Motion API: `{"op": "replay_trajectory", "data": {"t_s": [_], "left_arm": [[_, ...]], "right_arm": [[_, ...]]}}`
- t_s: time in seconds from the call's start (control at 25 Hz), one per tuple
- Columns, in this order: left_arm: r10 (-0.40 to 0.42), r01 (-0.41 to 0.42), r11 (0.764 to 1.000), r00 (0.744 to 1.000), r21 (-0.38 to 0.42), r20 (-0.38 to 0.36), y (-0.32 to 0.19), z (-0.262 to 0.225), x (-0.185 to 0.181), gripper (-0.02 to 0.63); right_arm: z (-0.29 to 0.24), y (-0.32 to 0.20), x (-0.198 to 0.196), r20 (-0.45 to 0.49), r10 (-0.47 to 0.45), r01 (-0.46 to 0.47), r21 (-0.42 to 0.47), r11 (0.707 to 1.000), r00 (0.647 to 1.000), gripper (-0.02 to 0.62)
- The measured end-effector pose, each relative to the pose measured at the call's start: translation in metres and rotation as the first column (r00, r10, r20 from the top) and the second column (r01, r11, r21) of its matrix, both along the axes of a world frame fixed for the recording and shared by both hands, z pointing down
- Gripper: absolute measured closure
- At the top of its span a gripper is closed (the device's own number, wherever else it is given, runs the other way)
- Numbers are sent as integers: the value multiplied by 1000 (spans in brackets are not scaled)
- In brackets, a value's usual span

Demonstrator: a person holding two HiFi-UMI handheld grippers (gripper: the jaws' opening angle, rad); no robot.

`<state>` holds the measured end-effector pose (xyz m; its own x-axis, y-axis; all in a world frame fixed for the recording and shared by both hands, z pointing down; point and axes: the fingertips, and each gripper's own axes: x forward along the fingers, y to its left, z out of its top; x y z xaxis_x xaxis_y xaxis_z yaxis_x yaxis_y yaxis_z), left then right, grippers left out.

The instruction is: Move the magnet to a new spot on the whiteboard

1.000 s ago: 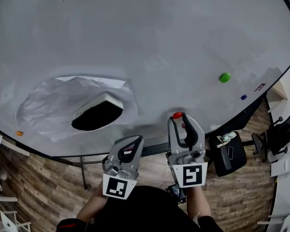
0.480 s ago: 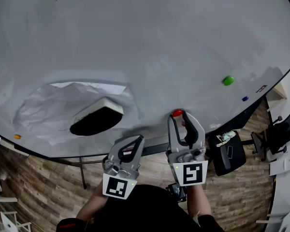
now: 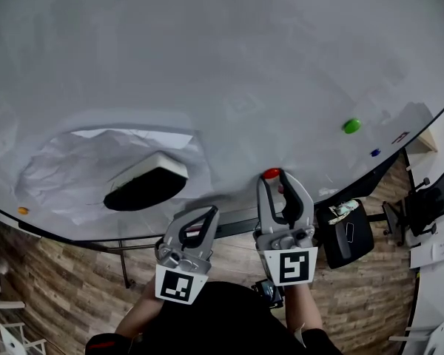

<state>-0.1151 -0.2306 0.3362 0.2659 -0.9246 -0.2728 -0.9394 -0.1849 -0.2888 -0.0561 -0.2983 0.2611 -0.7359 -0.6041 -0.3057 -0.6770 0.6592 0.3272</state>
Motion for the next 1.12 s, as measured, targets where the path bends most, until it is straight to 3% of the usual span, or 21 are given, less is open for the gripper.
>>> {"op": "replay_trajectory", "data": {"t_s": [0.8, 1.12], "left_arm": [[8, -8, 1000, 1000, -13, -2, 4, 5, 7, 604], [15, -15, 1000, 1000, -15, 3, 10, 4, 15, 604]], "right_arm": [[0, 6, 9, 34, -19, 20, -47, 999, 999, 436], [-6, 14, 23, 99, -24, 30, -60, 998, 995, 519]]}}
